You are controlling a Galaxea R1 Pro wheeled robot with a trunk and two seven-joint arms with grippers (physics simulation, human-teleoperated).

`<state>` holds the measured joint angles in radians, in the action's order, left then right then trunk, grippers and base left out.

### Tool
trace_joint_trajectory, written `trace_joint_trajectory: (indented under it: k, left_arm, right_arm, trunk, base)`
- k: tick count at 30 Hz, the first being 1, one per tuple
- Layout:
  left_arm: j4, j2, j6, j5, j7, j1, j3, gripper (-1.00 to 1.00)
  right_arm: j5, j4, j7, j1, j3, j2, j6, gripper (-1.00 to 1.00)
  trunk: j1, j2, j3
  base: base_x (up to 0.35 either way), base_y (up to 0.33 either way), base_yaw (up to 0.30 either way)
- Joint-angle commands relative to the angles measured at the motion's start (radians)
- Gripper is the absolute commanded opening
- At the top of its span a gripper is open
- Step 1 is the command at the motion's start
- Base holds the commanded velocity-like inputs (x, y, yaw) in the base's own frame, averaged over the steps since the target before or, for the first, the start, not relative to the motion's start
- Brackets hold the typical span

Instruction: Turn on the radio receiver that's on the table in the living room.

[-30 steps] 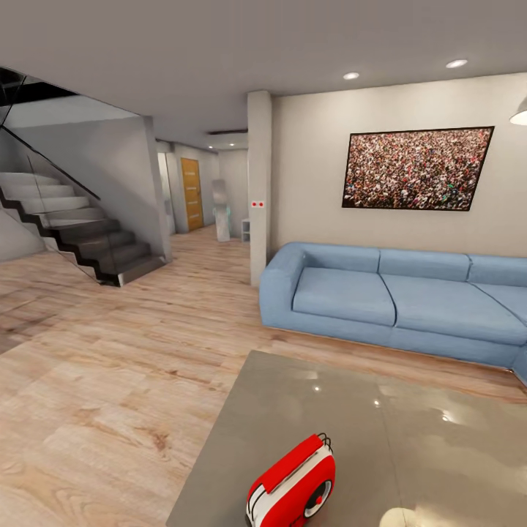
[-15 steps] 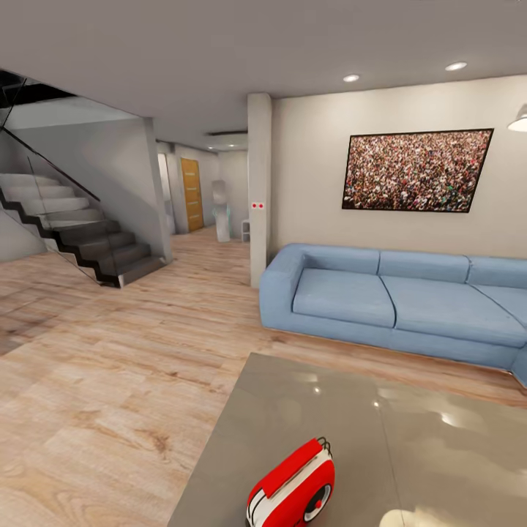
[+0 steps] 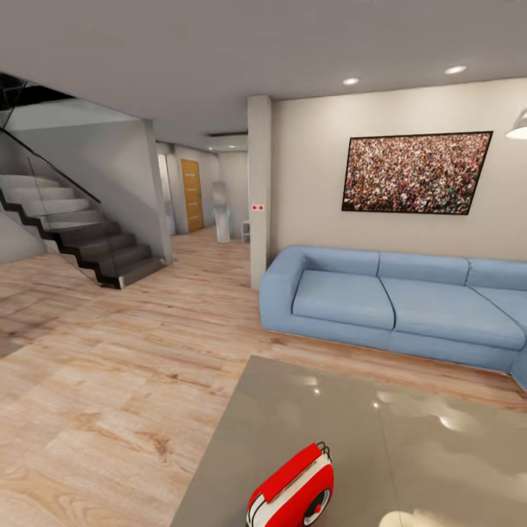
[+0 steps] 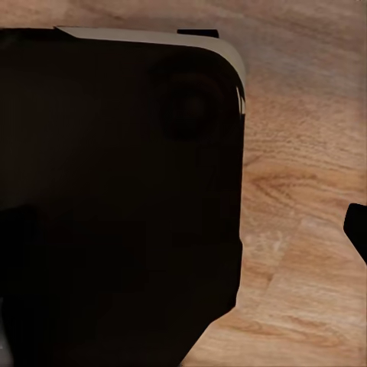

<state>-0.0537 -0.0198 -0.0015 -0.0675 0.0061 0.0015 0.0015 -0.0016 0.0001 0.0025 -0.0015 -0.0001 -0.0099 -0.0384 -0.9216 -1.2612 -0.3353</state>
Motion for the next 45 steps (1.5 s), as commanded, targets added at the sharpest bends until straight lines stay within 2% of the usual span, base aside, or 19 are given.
trace_joint_trajectory:
  k: [1, 20, 45]
  left_arm:
    - [0.000, 0.000, 0.000, 0.000, 0.000, 0.000, 0.000, 1.00]
    - [0.000, 0.000, 0.000, 0.000, 0.000, 0.000, 0.000, 1.00]
    - [-0.001, 0.001, -0.002, 0.000, 0.000, 0.000, 0.000, 1.00]
  right_arm:
    - [0.000, 0.000, 0.000, 0.000, -0.001, 0.000, -0.001, 1.00]
    - [0.002, 0.000, 0.000, 0.000, 0.003, -0.001, -0.002, 1.00]
    - [0.002, 0.000, -0.001, 0.000, 0.003, -0.001, -0.002, 1.00]
  trunk:
    - [0.004, 0.007, 0.003]
    - [0.077, 0.140, 0.040]
    - [0.077, 0.140, 0.000]
  base:
    - [0.000, 0.000, 0.000]
    - [0.000, 0.000, 0.000]
    - [0.000, 0.000, 0.000]
